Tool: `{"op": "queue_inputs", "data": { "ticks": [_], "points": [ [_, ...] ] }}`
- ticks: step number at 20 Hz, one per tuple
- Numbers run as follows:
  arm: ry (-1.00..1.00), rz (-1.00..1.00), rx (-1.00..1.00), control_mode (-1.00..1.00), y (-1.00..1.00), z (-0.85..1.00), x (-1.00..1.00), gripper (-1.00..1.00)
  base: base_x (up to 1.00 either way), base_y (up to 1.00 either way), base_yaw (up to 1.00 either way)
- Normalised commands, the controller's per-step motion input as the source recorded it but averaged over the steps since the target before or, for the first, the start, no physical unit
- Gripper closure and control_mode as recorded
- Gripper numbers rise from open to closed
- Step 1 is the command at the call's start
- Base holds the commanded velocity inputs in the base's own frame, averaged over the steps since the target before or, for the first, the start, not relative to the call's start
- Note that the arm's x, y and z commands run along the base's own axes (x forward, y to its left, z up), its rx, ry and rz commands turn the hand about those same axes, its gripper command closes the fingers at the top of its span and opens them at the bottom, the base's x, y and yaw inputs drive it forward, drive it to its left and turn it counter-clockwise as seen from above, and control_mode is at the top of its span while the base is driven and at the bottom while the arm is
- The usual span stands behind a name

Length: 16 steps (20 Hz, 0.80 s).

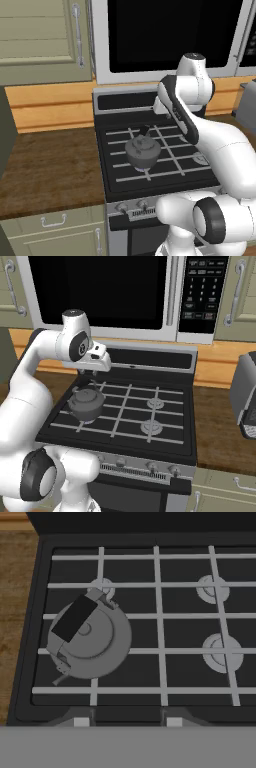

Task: Turn off the front left burner of the stove.

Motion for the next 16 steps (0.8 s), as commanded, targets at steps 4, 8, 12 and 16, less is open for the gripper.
{"op": "queue_inputs", "data": {
  "ticks": [4,8,12,16],
  "points": [
    [0.00,0.00,0.00,-1.00,0.00,0.02,0.00,-1.00,0.00,0.00,0.00],
    [0.00,0.00,0.00,-1.00,0.00,0.00,0.00,-1.00,0.00,0.00,0.00],
    [0.00,0.02,-0.08,-1.00,0.35,0.00,-0.12,-1.00,0.00,0.00,0.00],
    [0.00,0.15,-0.17,-1.00,1.00,-0.37,-0.56,-1.00,0.00,0.00,0.00]
  ]
}}
